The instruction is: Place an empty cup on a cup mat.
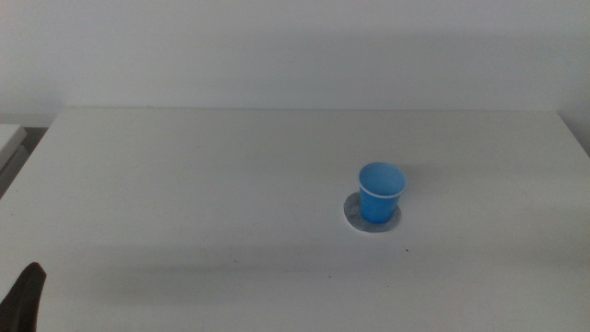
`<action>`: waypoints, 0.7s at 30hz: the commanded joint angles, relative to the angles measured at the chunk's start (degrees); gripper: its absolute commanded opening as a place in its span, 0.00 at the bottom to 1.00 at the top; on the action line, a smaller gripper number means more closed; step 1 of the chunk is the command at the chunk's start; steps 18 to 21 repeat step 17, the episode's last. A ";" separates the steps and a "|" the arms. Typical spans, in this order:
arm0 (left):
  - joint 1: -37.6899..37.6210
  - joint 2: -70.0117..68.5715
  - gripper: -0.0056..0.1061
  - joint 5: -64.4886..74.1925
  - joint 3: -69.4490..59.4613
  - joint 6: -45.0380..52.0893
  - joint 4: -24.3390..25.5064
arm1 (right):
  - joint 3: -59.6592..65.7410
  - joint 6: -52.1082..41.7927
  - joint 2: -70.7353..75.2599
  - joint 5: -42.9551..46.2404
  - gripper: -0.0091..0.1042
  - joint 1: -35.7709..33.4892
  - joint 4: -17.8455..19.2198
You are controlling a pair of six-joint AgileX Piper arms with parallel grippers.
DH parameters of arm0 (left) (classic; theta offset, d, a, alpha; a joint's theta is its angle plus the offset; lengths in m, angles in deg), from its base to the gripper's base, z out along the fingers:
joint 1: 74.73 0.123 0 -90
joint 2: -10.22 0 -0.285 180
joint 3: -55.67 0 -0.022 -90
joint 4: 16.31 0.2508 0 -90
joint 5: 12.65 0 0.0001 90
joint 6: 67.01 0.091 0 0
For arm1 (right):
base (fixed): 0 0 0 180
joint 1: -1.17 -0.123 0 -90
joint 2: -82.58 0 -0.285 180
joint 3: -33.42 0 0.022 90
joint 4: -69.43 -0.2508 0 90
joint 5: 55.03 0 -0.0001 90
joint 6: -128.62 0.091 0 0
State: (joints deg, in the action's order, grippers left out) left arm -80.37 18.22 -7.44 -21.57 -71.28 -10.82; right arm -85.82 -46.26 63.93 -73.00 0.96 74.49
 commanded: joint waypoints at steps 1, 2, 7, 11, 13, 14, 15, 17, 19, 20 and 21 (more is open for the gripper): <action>-0.16 -0.21 0.89 -0.31 0.02 -0.16 -0.39 | 4.16 -0.45 5.47 1.21 0.88 0.28 -1.29; -0.16 -0.21 0.89 -0.31 0.02 -0.16 -0.39 | 5.88 -0.45 7.91 1.21 0.88 0.28 -1.41; -0.16 -0.21 0.89 -0.31 0.02 -0.16 -0.39 | 13.24 -0.45 10.87 2.11 0.88 0.28 -1.16; -0.16 -0.21 0.89 -0.31 0.02 -0.16 -0.39 | 16.45 -0.45 10.87 2.49 0.88 0.28 -1.42; -0.16 -0.21 0.89 -0.31 0.02 -0.16 -0.39 | 16.45 0.29 10.87 -0.63 0.88 0.28 -0.75; -0.16 -0.21 0.89 -0.31 0.02 -0.16 -0.39 | 16.45 0.31 10.87 -0.25 0.88 0.28 -0.75; -0.16 -0.21 0.89 -0.31 0.02 -0.16 -0.39 | 16.45 0.31 10.87 -0.25 0.88 0.28 -0.75; -0.16 -0.21 0.89 -0.31 0.02 -0.16 -0.39 | 16.45 0.31 10.87 0.00 0.88 0.28 -0.75; -0.16 -0.21 0.89 -0.31 0.02 -0.16 -0.39 | 16.45 0.31 10.87 0.00 0.88 0.28 -0.75; -0.16 -0.21 0.89 -0.31 0.02 -0.16 -0.39 | 16.45 0.31 10.87 0.00 0.88 0.28 -0.75; -0.16 -0.21 0.89 -0.31 0.02 -0.16 -0.39 | 16.45 0.31 10.87 0.00 0.88 0.28 -0.75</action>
